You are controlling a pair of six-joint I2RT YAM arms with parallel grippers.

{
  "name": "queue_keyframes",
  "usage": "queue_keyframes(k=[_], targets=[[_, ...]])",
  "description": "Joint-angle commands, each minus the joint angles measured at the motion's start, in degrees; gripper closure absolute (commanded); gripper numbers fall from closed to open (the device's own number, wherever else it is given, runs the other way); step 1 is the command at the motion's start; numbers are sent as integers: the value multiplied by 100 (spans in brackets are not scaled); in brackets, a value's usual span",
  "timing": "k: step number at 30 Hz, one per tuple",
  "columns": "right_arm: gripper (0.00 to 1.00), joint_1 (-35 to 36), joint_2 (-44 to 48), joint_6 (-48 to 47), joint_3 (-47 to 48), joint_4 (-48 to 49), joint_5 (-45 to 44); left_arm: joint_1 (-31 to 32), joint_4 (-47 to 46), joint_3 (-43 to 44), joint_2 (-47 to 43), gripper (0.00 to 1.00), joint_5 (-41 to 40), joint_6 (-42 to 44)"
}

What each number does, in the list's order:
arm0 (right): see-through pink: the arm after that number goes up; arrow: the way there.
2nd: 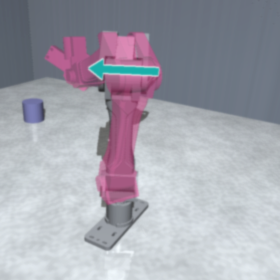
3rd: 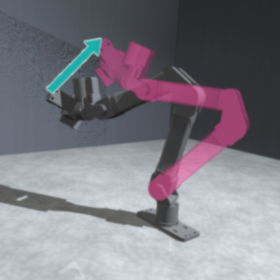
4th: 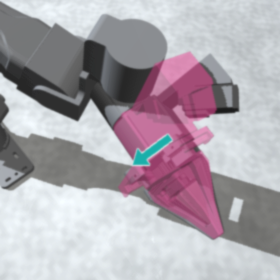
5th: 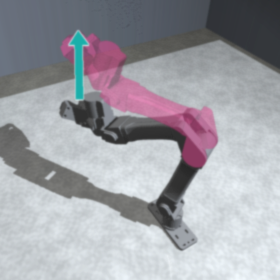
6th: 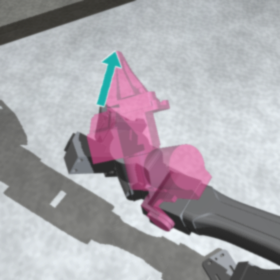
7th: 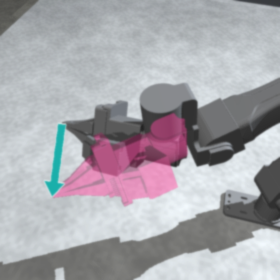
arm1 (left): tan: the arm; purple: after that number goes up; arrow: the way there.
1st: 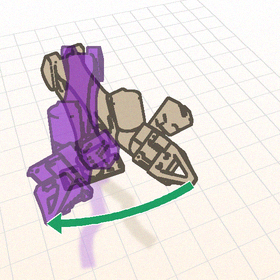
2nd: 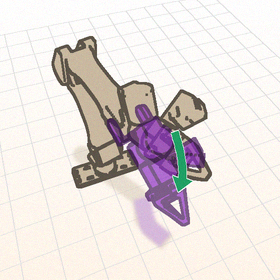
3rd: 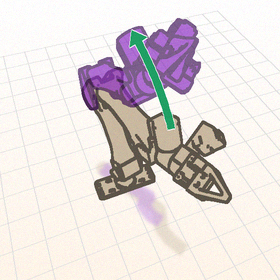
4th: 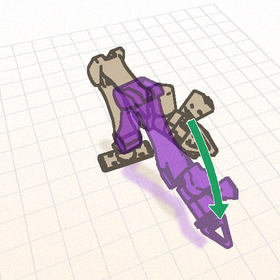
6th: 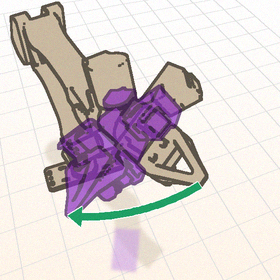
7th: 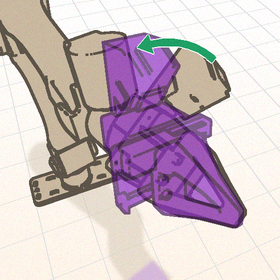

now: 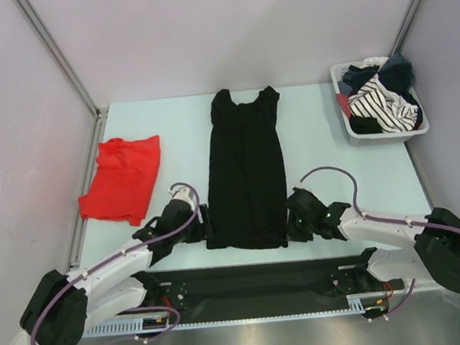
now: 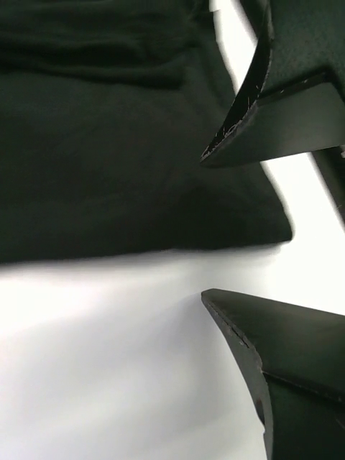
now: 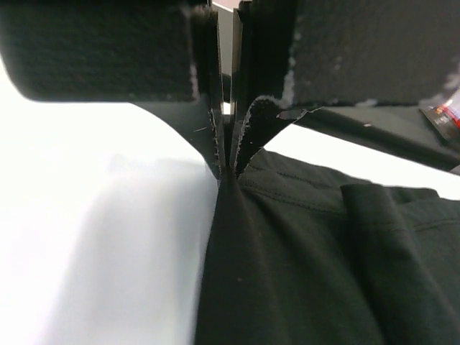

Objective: Fold and stack the tank tops

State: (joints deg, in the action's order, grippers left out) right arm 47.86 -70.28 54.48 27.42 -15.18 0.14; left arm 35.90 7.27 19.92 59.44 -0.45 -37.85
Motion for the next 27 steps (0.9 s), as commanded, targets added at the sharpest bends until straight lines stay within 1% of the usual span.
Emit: queue_keyframes(k=[1,3,4,7,10,13,14,17,23,24,26,27], targets=[[94,48,286,106,-272,-1496,-682,400,275,-348,-318,25,1,-539],[94,48,575,133,-272,-1733,-752,523,127,-568,-441,26,62,-714],[94,57,647,142,-264,-1821,-787,541,91,-629,-451,27,210,-759],[93,57,875,89,-281,-1997,-744,672,20,-762,-451,34,273,-865],[93,48,972,98,-299,-2076,-708,848,47,-779,-363,39,282,-935],[93,57,1034,54,-185,-2226,-814,1155,55,-727,-240,40,317,-1102],[93,57,1051,37,-150,-2278,-858,1391,99,-674,-188,39,222,-1241],[93,57,1061,-16,-70,-2288,-893,1752,274,-647,-100,39,80,-1558],[93,48,1016,-113,-61,-2182,-823,1938,591,-920,-327,41,62,-1928],[93,57,1016,-113,-61,-2147,-814,1964,644,-929,-432,44,-120,-1946],[93,57,1025,-157,-53,-2121,-814,1973,810,-955,-503,48,-166,-1981],[93,57,1008,-166,-52,-2112,-805,1991,855,-955,-556,55,-218,-1990]])
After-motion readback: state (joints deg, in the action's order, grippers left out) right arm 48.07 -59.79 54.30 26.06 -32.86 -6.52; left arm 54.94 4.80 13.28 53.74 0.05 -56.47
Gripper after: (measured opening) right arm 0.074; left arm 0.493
